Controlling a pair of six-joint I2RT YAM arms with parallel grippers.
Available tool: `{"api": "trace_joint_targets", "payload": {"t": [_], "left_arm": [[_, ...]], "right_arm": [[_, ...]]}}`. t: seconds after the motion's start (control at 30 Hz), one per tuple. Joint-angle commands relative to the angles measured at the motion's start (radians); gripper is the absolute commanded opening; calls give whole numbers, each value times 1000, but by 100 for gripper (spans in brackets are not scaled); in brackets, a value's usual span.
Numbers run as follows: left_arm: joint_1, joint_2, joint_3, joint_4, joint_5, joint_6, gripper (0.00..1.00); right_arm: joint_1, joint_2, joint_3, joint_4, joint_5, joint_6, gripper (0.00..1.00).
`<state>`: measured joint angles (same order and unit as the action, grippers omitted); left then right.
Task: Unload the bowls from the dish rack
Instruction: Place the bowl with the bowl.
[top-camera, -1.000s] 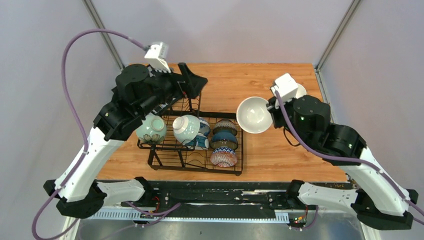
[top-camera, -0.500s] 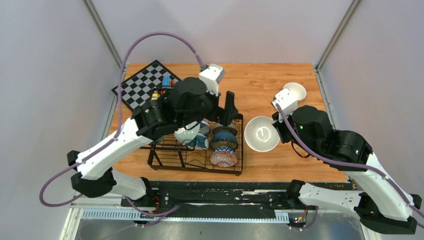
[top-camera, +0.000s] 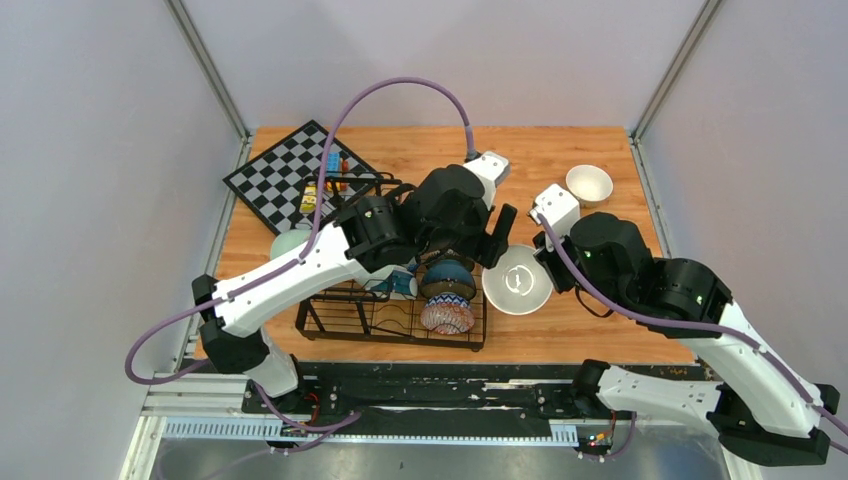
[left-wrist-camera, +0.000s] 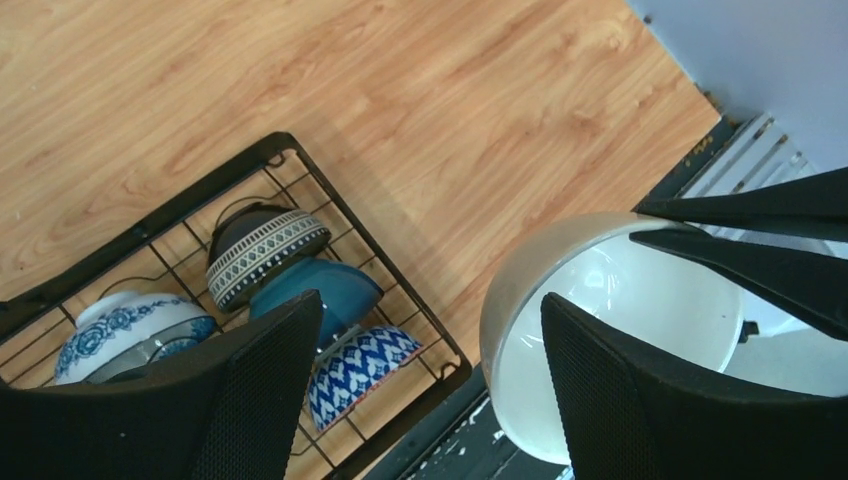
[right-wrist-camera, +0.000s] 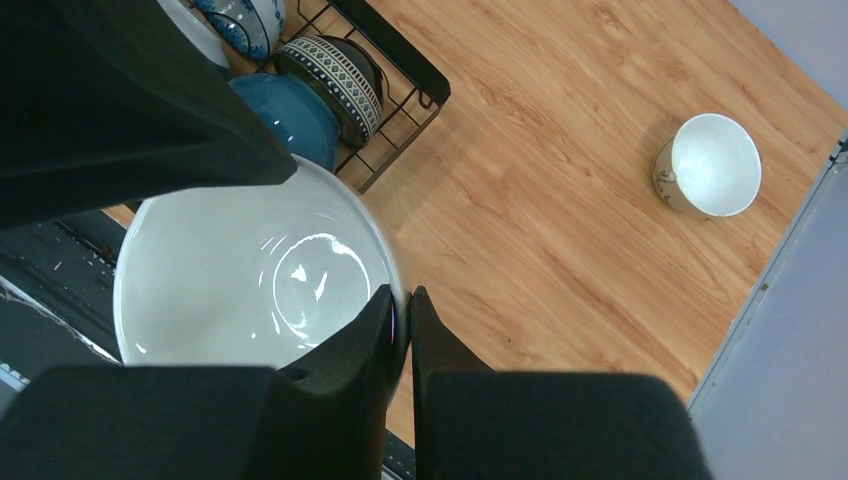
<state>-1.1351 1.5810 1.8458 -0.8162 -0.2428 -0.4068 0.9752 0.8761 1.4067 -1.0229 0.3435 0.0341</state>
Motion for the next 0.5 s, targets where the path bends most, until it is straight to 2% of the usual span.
{"api": "trace_joint_targets", "payload": {"t": [0.0,0.33,0.47], "left_arm": [[-18,5,-16,-11,33,1,81],[-35,-24,-141,52,78,-7,74],[-38,-22,-166,65,70,-11,65]], "right_arm": [[7,-12,-6,32,-2,18,0],[6,0,-11,62,-18,45,0],[7,4,-9,67,-24,57,0]]}}
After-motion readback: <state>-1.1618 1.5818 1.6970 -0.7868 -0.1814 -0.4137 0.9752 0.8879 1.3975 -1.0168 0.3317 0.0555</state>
